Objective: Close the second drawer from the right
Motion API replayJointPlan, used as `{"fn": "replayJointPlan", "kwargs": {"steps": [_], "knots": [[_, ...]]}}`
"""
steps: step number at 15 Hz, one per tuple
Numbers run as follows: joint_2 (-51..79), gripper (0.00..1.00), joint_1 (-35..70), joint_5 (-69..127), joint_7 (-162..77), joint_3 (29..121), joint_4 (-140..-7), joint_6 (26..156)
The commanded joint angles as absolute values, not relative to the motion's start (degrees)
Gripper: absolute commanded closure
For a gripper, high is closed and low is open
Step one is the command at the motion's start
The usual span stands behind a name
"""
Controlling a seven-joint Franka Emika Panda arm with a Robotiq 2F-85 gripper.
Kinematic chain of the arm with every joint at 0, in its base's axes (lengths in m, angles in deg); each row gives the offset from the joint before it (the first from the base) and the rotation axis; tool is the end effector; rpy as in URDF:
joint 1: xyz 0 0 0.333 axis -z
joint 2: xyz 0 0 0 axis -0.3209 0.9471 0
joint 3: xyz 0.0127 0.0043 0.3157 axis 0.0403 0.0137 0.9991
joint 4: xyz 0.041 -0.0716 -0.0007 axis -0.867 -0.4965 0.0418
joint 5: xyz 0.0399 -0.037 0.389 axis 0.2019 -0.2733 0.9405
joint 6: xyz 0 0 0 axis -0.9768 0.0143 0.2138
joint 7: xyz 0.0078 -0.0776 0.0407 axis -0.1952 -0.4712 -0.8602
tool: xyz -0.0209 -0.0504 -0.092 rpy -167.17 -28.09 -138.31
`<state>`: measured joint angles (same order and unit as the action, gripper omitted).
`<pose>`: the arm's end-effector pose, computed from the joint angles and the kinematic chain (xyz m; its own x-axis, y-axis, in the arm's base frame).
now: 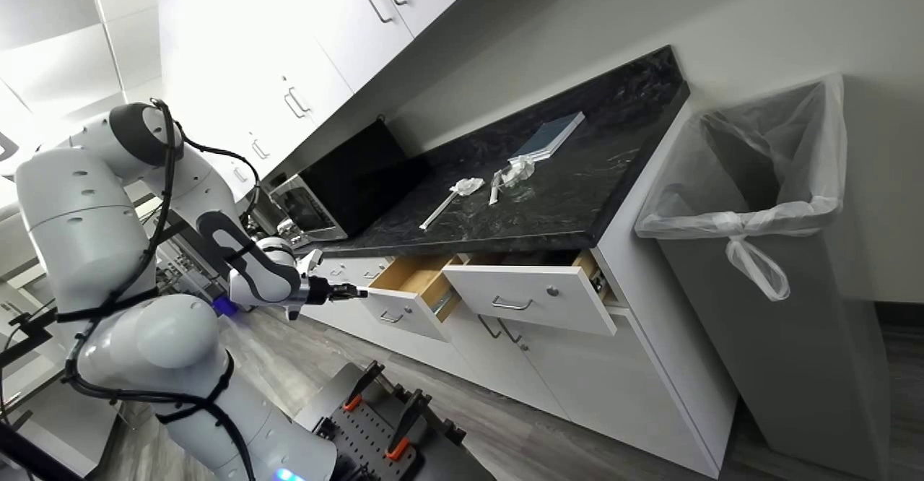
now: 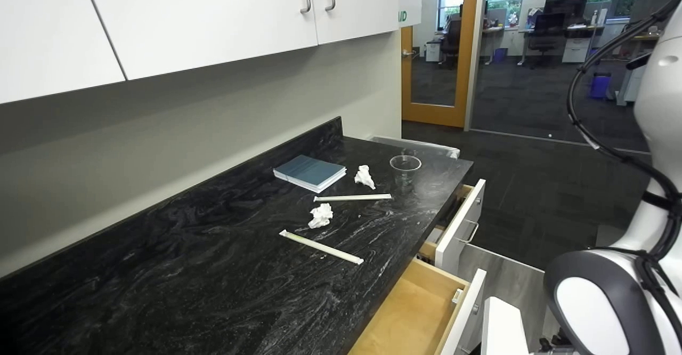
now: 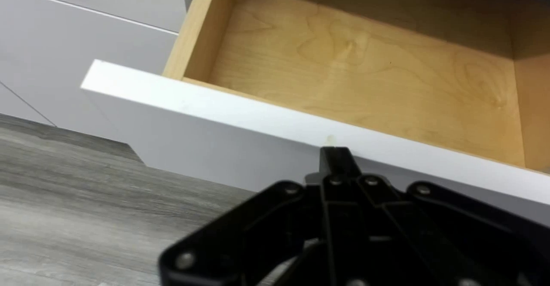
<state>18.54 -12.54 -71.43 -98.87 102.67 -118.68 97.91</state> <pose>0.2496 0.3871 0.1557 -0.7066 -0.2968 -0.6424 -0.2580 0.9534 -0.1567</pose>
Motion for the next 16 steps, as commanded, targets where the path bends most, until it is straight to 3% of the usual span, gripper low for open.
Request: {"fn": "replayJointPlan", "kwargs": {"steps": [1, 8, 16], "knots": [[19.9, 0.97, -11.9, -72.7, -98.4, 103.3, -118.1, 95.8], [23.3, 0.97, -10.7, -77.4, -94.0, 101.9, -115.6, 94.4], [32.3, 0.97, -8.6, -99.7, -88.7, 96.3, -107.3, 89.5]]}}
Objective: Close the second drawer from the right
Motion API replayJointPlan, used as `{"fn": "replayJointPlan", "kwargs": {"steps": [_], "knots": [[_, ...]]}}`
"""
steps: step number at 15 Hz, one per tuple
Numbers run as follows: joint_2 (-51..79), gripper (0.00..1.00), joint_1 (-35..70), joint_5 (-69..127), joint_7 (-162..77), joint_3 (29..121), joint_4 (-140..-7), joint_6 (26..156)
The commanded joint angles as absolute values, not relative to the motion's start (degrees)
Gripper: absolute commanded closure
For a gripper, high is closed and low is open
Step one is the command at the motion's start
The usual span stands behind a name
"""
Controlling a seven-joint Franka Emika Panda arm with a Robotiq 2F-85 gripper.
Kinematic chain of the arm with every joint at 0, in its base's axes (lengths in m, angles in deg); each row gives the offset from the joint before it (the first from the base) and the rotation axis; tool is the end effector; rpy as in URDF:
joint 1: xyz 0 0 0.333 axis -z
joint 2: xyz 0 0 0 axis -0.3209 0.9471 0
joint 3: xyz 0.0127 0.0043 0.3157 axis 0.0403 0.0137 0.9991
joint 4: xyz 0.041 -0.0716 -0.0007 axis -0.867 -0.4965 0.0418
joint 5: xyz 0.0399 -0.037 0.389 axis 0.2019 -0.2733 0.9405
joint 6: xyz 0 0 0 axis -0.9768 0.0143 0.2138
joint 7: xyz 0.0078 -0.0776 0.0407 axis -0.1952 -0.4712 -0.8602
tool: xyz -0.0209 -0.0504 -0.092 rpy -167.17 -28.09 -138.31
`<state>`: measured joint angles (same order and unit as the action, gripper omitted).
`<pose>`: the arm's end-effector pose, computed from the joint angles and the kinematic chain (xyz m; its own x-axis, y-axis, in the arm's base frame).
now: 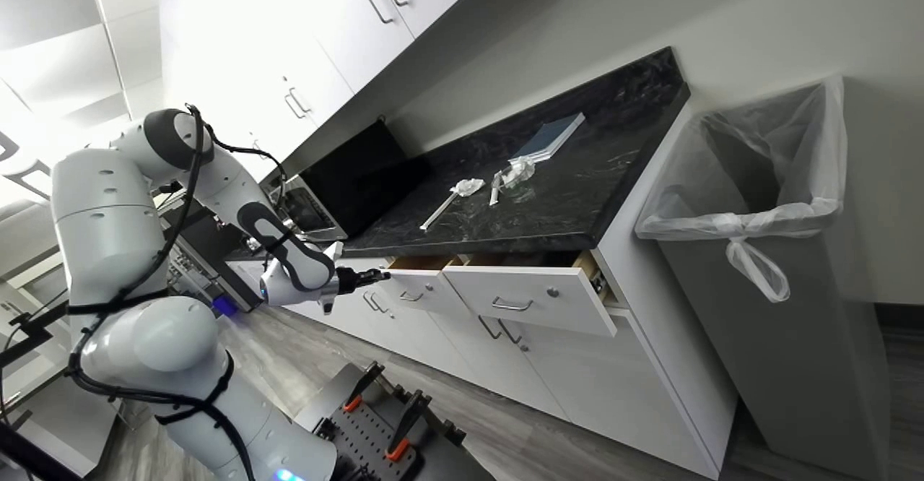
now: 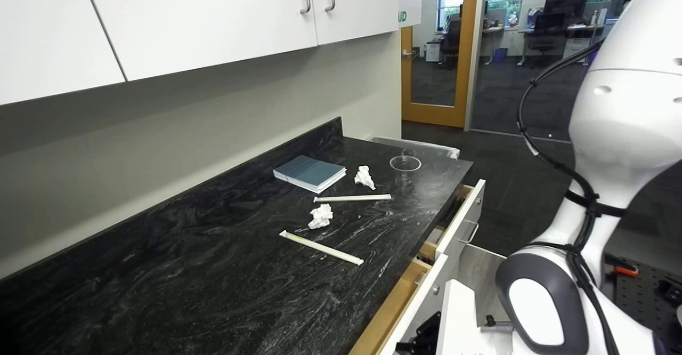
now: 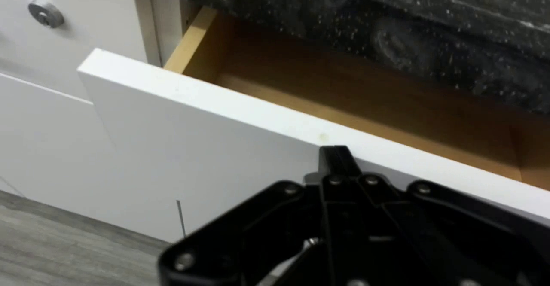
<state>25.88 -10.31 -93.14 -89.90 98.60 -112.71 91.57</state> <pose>0.3188 0.3704 0.1239 -0.5429 -0.3284 -0.7729 -0.2967 0.9360 -0.1892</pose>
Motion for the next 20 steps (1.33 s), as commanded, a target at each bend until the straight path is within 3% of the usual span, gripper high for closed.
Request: {"fn": "replayJointPlan", "kwargs": {"steps": [1, 5, 13, 20], "knots": [[33.5, 0.96, -8.6, -100.8, -89.2, 95.6, -105.8, 89.0], [31.6, 0.98, -9.8, -92.5, -93.9, 97.0, -105.0, 91.1], [14.6, 0.99, -8.6, -64.7, -110.4, 105.5, -110.8, 92.8], [1.4, 1.00, -7.6, -47.2, -124.3, 106.5, -111.6, 92.5]]}}
